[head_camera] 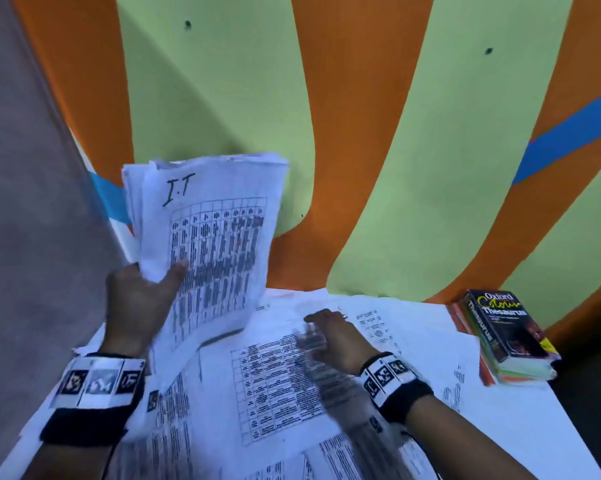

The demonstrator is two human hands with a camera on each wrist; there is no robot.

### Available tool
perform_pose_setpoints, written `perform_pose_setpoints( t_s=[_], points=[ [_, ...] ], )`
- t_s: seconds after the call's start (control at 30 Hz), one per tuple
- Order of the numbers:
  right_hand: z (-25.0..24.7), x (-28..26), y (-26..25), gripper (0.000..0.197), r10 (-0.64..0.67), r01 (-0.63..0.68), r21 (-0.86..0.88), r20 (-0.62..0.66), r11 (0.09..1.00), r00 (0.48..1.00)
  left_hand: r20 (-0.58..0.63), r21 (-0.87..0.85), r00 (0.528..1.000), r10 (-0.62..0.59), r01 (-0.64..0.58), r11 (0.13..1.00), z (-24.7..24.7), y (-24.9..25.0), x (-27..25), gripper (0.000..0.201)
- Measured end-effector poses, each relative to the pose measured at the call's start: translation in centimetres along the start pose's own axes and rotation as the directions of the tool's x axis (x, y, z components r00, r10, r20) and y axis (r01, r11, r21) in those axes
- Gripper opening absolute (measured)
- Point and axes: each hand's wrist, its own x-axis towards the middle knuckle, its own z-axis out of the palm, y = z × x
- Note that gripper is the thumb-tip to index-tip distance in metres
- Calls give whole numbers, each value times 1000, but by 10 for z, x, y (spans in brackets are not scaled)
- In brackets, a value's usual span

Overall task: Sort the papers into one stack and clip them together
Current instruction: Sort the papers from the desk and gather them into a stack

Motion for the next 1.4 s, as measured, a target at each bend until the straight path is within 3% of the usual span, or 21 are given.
perform_pose_setpoints(
  t_s=[0.13,0.27,0.37,0.5,0.6,0.7,0.8,0.9,0.97,1.07,1.17,1.3,1.4],
  points=[
    [16,45,-18,78,-27,70,-227,186,971,982,-117,86,993,-21,31,996,-33,-10,6,47],
    [24,64,-15,92,71,53,-354,328,934,942,-203,65,973,-114,129,990,-60,-25,-1,40],
    [28,67,-11,87,87,32,-434,253,900,963,-231,81,963,-141,163,983,-77,-32,-10,49],
    [23,64,-8,63,2,38,-498,80,866,997,-246,110,945,-216,248,962,-91,-37,-20,52],
    [2,54,-9,36,-23,29,-408,19,913,1000,-264,121,939,-219,258,959,-96,-41,-27,58],
    [-43,42,-13,11,3,-20,-165,-103,986,995,-283,126,926,-251,296,947,-101,-48,-31,62],
    [-100,26,-29,13,22,15,197,-186,980,982,-312,147,913,-262,318,936,-109,-56,-31,65],
    [-127,19,-49,31,90,-1,486,-159,874,983,-332,165,908,-256,323,932,-116,-67,-32,67],
    [-113,25,-57,11,114,-42,622,-76,782,991,-343,164,901,-265,335,928,-120,-76,-34,68],
    [-59,42,-82,39,212,-233,730,123,643,970,-385,149,883,-267,345,926,-125,-85,-36,69],
    [12,53,-123,42,250,-386,760,296,524,922,-386,140,871,-304,381,914,-130,-92,-38,67],
    [79,60,-170,18,297,-459,657,350,599,889,-404,123,841,-359,439,890,-133,-88,-39,63],
    [95,60,-193,22,299,-418,531,298,737,906,-416,131,852,-318,402,906,-131,-78,-42,58]
  ],
)
